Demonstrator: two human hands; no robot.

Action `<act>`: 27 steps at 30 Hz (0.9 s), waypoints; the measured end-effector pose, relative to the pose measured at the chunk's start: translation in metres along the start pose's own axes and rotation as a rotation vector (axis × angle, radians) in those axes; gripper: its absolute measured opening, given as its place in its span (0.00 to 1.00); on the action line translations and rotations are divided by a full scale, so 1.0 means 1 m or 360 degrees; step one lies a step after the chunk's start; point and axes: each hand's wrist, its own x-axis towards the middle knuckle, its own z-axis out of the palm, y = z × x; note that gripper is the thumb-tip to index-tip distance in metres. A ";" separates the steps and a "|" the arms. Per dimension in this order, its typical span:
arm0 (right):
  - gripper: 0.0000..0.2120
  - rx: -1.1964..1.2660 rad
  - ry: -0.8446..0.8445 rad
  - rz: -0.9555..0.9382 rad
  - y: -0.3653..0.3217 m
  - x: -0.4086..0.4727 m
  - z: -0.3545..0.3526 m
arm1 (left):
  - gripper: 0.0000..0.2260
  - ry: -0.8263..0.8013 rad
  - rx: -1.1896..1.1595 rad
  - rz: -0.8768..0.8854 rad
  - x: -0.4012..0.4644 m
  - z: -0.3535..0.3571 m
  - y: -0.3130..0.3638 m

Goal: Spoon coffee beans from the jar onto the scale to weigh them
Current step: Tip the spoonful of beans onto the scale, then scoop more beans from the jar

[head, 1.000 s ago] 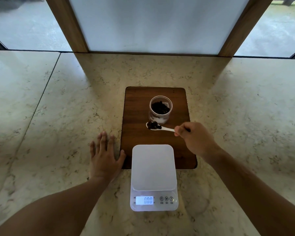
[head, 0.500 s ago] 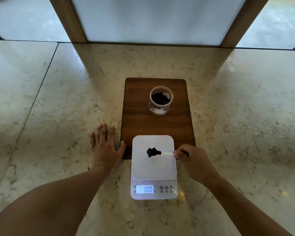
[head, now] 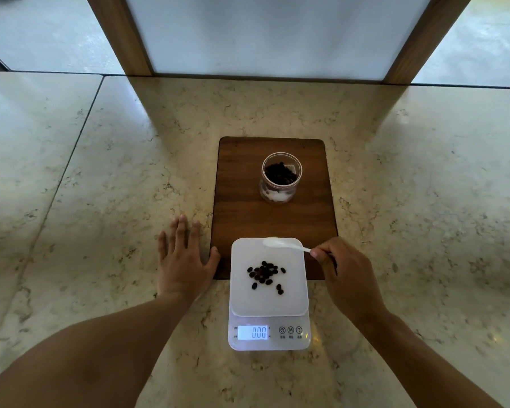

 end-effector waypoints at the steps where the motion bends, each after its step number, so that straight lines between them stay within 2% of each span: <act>1: 0.08 -0.0005 0.0046 0.0004 -0.002 0.007 -0.001 | 0.34 0.0006 0.0004 0.0001 0.000 0.001 -0.001; 8: 0.09 -0.0111 0.0337 -0.0047 -0.017 0.080 -0.018 | 0.35 0.0006 0.0010 0.0007 -0.001 0.003 -0.002; 17: 0.10 -0.0729 0.0117 -0.0210 -0.031 0.137 -0.014 | 0.35 -0.0021 0.0029 0.0008 0.000 -0.003 0.001; 22: 0.03 -0.0909 0.0008 -0.0145 -0.043 0.148 -0.011 | 0.36 -0.0034 0.0040 0.0011 0.000 -0.006 0.002; 27: 0.05 -0.0946 -0.0055 -0.0035 -0.046 0.155 -0.010 | 0.35 -0.0024 0.0009 0.0010 0.001 -0.007 0.005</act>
